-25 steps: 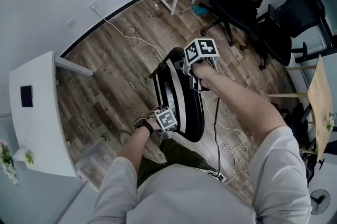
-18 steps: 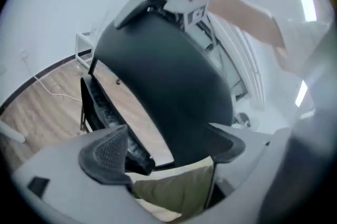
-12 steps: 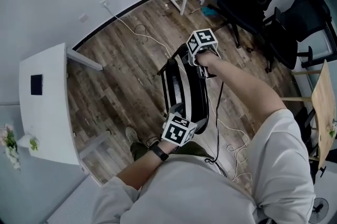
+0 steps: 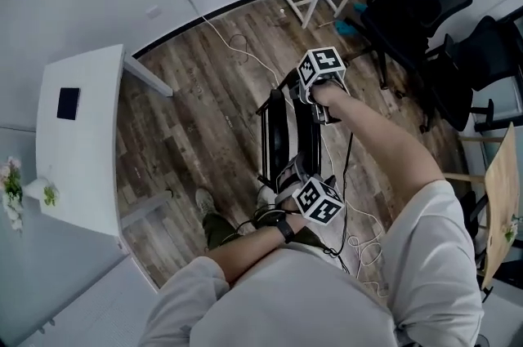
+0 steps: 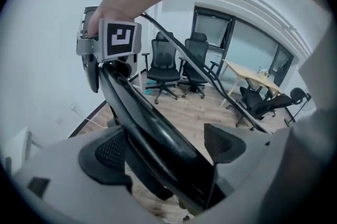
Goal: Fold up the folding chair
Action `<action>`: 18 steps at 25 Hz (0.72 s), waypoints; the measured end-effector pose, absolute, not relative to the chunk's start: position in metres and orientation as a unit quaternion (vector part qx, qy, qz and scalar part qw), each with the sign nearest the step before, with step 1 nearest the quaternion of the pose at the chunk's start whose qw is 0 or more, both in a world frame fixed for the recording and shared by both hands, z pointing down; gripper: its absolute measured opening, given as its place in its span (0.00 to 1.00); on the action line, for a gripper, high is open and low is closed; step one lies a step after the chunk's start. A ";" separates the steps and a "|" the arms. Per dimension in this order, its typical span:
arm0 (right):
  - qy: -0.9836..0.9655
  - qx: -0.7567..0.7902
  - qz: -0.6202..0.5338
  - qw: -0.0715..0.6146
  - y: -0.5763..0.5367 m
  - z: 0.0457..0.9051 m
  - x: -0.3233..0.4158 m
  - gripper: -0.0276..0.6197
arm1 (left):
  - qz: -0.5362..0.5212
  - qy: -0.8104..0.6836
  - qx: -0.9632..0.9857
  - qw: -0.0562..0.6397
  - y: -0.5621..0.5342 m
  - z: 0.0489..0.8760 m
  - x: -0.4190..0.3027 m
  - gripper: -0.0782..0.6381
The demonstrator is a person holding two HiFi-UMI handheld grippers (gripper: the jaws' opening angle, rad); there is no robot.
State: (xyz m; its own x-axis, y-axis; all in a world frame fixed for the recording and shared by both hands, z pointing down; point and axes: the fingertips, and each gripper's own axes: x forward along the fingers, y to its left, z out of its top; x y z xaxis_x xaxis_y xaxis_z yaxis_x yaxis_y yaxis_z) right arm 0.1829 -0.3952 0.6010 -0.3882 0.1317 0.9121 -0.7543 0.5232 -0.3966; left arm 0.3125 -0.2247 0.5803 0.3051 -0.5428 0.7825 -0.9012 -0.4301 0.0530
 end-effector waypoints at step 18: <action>-0.700 0.261 0.388 0.540 -0.354 0.593 0.093 0.24 | 0.293 -0.500 0.735 0.353 -0.185 0.566 0.200 0.51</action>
